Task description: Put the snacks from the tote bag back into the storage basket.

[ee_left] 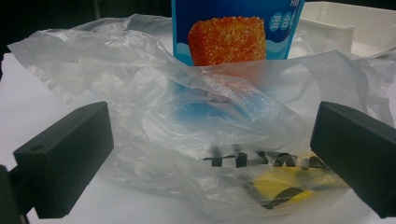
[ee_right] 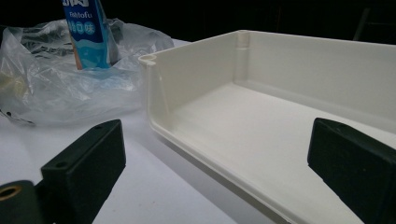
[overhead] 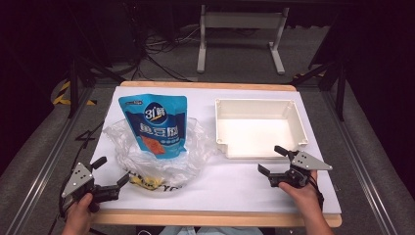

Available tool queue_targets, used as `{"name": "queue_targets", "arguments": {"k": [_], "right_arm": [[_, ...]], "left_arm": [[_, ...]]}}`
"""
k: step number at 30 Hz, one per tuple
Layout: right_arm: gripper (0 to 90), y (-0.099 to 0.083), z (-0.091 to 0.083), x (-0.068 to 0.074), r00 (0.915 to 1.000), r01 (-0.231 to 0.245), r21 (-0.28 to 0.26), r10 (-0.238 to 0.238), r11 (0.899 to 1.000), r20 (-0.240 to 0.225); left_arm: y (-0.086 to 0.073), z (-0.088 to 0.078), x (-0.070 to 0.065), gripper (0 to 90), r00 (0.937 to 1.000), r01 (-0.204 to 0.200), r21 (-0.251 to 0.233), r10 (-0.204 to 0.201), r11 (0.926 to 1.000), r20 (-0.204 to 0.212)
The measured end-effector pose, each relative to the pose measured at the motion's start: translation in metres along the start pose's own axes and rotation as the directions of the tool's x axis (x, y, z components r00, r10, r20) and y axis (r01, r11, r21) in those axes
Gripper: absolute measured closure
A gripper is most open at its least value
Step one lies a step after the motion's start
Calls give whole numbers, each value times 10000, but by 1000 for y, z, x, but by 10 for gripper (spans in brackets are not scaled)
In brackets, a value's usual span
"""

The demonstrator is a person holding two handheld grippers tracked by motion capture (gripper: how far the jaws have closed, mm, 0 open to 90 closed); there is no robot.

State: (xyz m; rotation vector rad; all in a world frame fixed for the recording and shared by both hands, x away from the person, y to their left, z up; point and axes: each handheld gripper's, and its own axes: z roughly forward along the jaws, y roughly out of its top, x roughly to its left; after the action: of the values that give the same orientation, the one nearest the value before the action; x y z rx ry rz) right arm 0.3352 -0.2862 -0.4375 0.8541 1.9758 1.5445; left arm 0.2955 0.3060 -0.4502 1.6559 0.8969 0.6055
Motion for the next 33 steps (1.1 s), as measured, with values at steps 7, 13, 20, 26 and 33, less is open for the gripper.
{"name": "queue_targets", "arguments": {"k": [7, 13, 20, 26, 33], "right_arm": [[84, 7, -7, 0, 9999, -12, 61, 11, 10000, 108], [98, 20, -8, 9, 9996, -42, -126, 39, 9999, -269], [100, 41, -12, 9, 9992, 324, 70, -322, 9995, -217], [104, 66, -17, 10, 9990, 429, 235, -426, 9988, -111], [107, 86, -20, 13, 9993, 367, 1056, -362, 9937, -71]], "left_arm": [[0, 1, -1, 2, 10000, 31, -79, -31, 10000, -4], [0, -1, -1, 2, 10000, -3, -58, 3, 10000, -39], [1, -1, -2, 2, 9998, -47, -174, 44, 9998, -188], [1, -1, -2, 2, 9998, -49, -74, 48, 10000, -186], [0, -1, -1, 2, 9998, -39, -148, 36, 9999, -190]]}}
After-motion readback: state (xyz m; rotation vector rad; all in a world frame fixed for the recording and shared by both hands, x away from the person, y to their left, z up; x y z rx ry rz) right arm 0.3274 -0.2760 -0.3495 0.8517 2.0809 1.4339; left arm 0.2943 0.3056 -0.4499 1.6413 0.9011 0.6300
